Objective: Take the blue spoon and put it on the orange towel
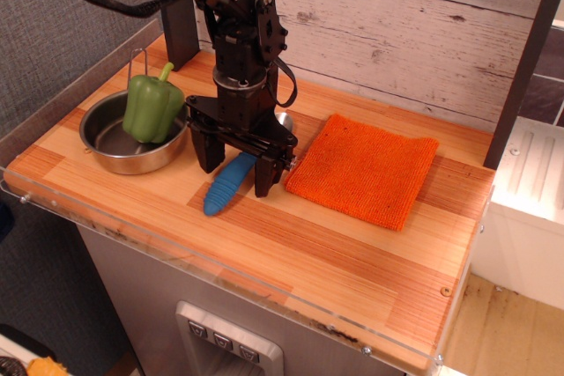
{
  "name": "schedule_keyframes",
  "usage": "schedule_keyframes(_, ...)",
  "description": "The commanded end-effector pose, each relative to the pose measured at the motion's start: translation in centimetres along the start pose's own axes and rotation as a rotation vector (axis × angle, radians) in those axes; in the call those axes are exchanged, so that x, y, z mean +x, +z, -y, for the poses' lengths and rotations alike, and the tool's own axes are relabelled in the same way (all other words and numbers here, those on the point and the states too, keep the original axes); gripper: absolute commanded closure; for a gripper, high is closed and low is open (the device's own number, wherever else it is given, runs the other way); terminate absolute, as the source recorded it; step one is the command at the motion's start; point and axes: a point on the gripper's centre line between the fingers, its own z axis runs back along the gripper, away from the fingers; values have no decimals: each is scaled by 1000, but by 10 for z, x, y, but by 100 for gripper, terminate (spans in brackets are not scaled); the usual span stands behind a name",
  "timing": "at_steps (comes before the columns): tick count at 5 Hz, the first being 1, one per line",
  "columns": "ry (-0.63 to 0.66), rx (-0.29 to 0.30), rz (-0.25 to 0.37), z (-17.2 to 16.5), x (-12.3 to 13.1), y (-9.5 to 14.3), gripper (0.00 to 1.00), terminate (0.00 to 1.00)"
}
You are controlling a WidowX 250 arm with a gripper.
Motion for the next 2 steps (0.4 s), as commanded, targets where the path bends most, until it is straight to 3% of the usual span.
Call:
schedule_keyframes(1,-26,-7,28,-6,2,6,100,0)
schedule_keyframes(2,-43,-14,36,-8,4,17,100,0)
